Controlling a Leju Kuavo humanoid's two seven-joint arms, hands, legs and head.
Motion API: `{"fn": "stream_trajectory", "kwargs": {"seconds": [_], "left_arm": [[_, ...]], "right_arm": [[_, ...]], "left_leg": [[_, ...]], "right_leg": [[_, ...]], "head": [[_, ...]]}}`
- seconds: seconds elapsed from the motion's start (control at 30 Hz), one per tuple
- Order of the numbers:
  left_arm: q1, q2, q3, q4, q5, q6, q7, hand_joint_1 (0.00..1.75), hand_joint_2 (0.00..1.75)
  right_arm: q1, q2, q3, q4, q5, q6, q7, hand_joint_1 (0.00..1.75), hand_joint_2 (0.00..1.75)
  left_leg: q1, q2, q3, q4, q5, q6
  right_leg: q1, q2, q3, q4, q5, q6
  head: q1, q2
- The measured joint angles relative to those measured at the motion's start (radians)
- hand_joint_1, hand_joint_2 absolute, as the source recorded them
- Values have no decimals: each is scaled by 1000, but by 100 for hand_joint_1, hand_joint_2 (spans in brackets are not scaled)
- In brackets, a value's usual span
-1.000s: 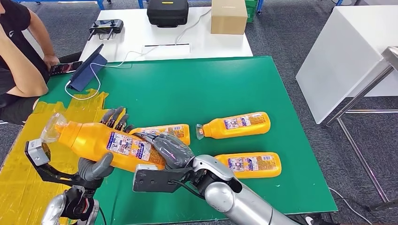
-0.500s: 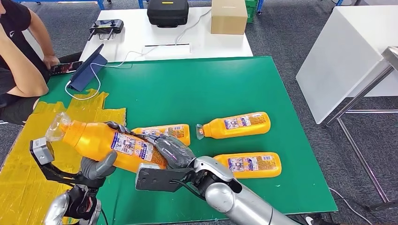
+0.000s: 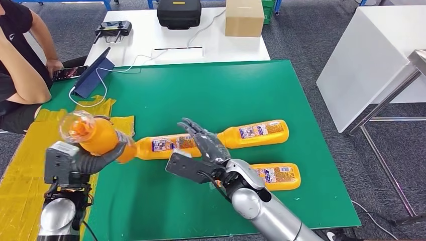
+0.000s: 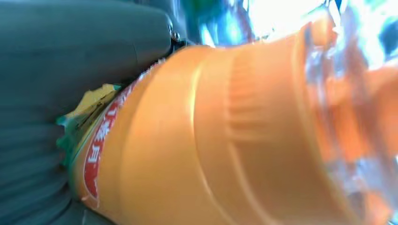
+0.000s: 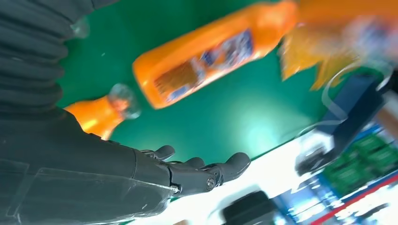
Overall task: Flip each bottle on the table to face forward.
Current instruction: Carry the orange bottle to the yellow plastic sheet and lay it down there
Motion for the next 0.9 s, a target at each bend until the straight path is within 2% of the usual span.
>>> {"fn": "stream_trajectory", "kwargs": {"seconds": [0.07,0.13,0.23,0.47,0.6,0.73,0.9], "left_arm": [[-3,20,51,17,-143,56,-32,175,175],[-4,37,101,31,-197,74,-54,175,175],[-5,49,144,44,-214,77,-64,175,175],[-6,53,172,57,-239,82,-65,175,175],[-6,74,176,68,-405,133,-55,175,175],[-8,119,178,119,-615,142,-22,175,175],[-45,165,145,235,-795,105,77,175,175]], "right_arm": [[5,-6,-51,5,4,1,5,0,0],[7,-12,-97,11,6,6,5,0,0],[10,-15,-135,17,7,11,2,0,0],[18,-14,-164,23,11,12,2,0,0],[18,-18,-187,31,33,19,18,0,175],[18,-30,-234,64,64,61,23,0,175],[17,-29,-258,121,92,94,20,0,175]], "left_leg": [[0,0,0,0,0,0],[0,0,0,0,0,0],[0,-1,0,0,0,0],[0,0,0,0,0,0],[-1,0,0,0,0,0],[0,0,0,0,0,0],[0,-1,0,0,0,0]], "right_leg": [[0,0,0,0,0,0],[0,0,0,0,0,0],[0,0,0,0,0,0],[0,0,0,0,0,0],[0,0,0,0,0,0],[0,0,0,0,0,0],[0,0,0,0,0,0]], "head": [[0,0],[0,0],[0,0],[0,0],[0,0],[0,0],[0,0]]}}
